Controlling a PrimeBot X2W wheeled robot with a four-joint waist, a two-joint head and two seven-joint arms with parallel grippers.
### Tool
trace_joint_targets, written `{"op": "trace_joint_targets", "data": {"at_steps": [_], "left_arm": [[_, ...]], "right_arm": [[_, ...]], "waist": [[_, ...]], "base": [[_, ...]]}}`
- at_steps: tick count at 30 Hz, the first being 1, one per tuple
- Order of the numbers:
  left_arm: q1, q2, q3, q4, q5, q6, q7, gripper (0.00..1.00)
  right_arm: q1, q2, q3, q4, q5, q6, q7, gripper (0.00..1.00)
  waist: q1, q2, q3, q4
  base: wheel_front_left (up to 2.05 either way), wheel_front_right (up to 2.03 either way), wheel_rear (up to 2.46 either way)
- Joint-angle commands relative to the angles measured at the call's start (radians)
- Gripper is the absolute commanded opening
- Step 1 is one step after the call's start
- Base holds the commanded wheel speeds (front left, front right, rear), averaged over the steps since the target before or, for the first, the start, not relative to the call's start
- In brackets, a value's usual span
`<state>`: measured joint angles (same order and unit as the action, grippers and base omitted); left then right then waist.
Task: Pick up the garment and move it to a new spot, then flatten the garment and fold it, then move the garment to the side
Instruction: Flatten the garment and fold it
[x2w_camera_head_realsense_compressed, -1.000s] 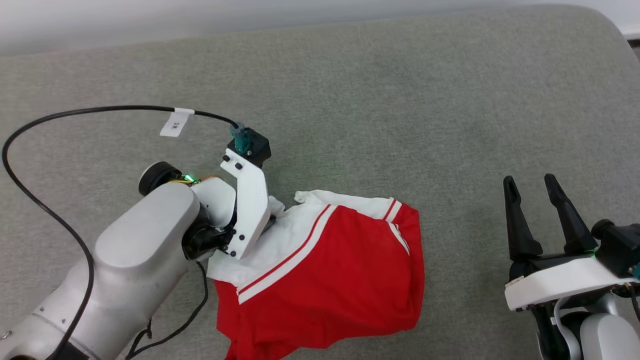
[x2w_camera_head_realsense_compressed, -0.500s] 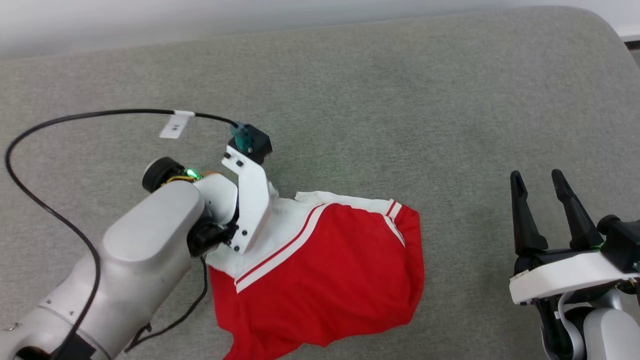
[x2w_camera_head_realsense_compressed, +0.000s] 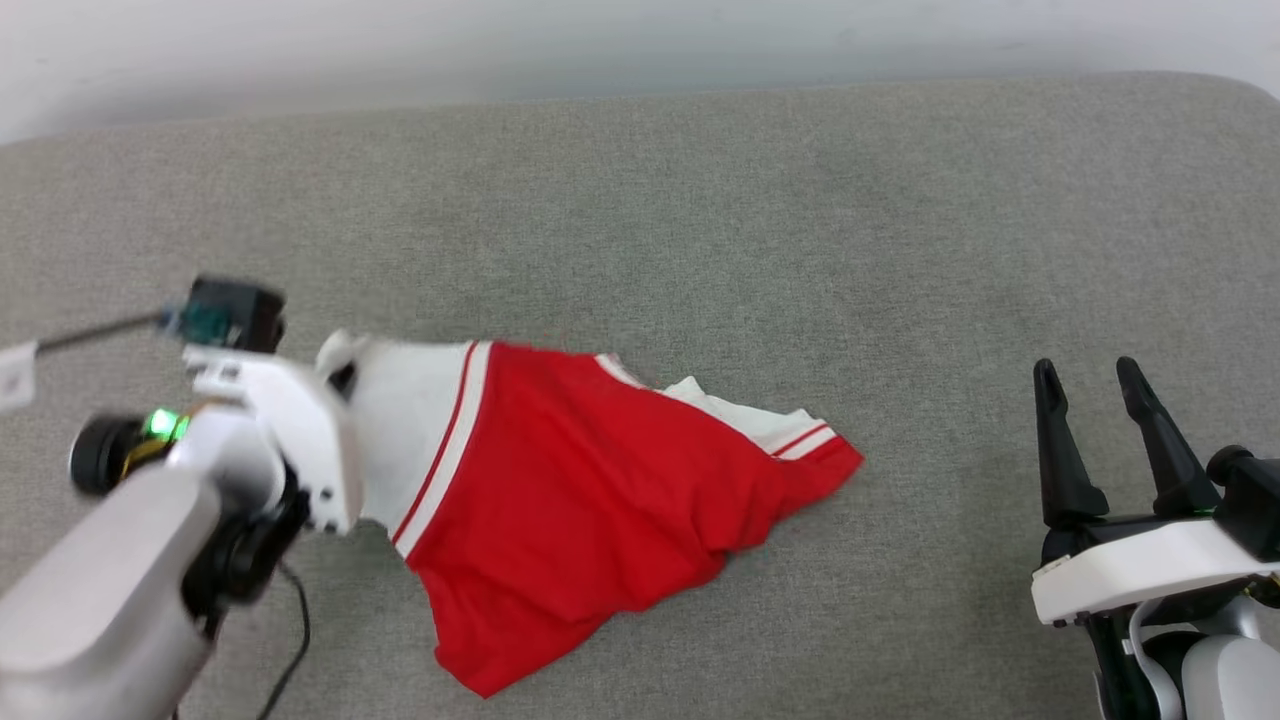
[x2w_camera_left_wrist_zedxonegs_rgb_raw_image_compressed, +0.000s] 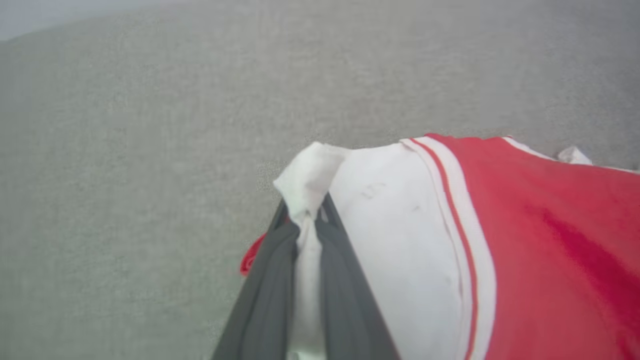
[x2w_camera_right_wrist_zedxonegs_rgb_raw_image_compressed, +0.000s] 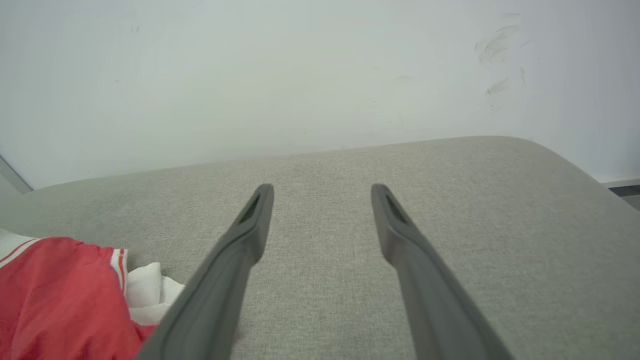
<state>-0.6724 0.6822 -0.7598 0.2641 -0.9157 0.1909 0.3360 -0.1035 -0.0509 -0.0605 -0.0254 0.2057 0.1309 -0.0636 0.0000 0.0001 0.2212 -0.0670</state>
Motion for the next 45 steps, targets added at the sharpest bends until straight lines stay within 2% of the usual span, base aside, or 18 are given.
{"op": "trace_joint_targets", "data": {"at_steps": [1, 4, 7, 8, 9, 17, 24, 32, 37, 42, 45], "left_arm": [[0.077, 0.021, 0.025, -0.035, -0.029, 0.044, -0.024, 0.00], [0.229, 0.060, 0.076, -0.105, -0.091, 0.124, -0.071, 0.00], [0.358, 0.063, 0.099, -0.156, -0.143, 0.166, -0.110, 0.00], [0.417, 0.045, 0.108, -0.188, -0.165, 0.180, -0.146, 0.38], [0.427, 0.041, 0.109, -0.192, -0.161, 0.184, -0.159, 1.00], [0.408, -0.020, 0.143, -0.188, -0.077, 0.210, -0.366, 1.00], [0.393, -0.072, 0.111, -0.216, 0.046, 0.226, -0.528, 1.00], [0.423, -0.137, 0.129, -0.269, 0.154, 0.258, -0.597, 1.00], [0.439, -0.159, 0.144, -0.322, 0.216, 0.275, -0.602, 1.00], [0.430, -0.182, 0.142, -0.358, 0.257, 0.267, -0.602, 1.00], [0.414, -0.200, 0.141, -0.366, 0.277, 0.252, -0.602, 1.00]], "right_arm": [[0.007, 0.001, -0.004, -0.007, -0.001, 0.000, 0.001, 1.00], [0.013, 0.001, -0.009, -0.011, 0.004, 0.000, 0.004, 1.00], [0.016, 0.001, -0.011, -0.013, 0.003, 0.000, 0.008, 1.00], [0.011, 0.001, -0.014, -0.019, -0.003, 0.000, 0.014, 1.00], [0.010, 0.001, -0.014, -0.020, -0.006, 0.000, 0.018, 1.00], [0.031, 0.001, -0.022, -0.030, -0.025, 0.000, 0.041, 1.00], [0.062, 0.001, -0.026, -0.049, -0.034, 0.000, 0.067, 1.00], [0.095, 0.001, -0.050, -0.054, -0.005, 0.000, 0.112, 1.00], [0.100, 0.001, -0.090, -0.007, 0.018, 0.000, 0.250, 1.00], [0.041, 0.000, -0.091, 0.040, 0.026, 0.000, 0.487, 1.00], [-0.007, -0.036, -0.054, 0.062, 0.045, 0.000, 0.629, 1.00]], "waist": [[0.0000, -0.0001, -0.001, 0.001], [0.0000, -0.0001, 0.000, 0.003], [0.0000, -0.0001, -0.002, 0.005], [0.0000, -0.0001, -0.007, 0.011], [0.0000, -0.0001, -0.010, 0.012], [0.0000, -0.0001, -0.072, 0.023], [0.0000, -0.0001, -0.130, 0.025], [0.0000, -0.0001, -0.162, 0.039], [0.0000, -0.0001, -0.158, 0.076], [0.0000, -0.0001, -0.132, 0.132], [0.0000, -0.0001, -0.107, 0.171]], "base": [[0.00, 0.00, 0.00], [0.00, 0.00, 0.00], [0.00, 0.00, 0.00], [0.00, 0.00, 0.00], [0.00, 0.00, 0.00], [0.00, 0.00, 0.00], [0.00, 0.00, 0.00], [0.00, 0.00, 0.00], [0.00, 0.00, 0.00], [0.00, 0.00, 0.00], [0.00, 0.00, 0.00]]}}
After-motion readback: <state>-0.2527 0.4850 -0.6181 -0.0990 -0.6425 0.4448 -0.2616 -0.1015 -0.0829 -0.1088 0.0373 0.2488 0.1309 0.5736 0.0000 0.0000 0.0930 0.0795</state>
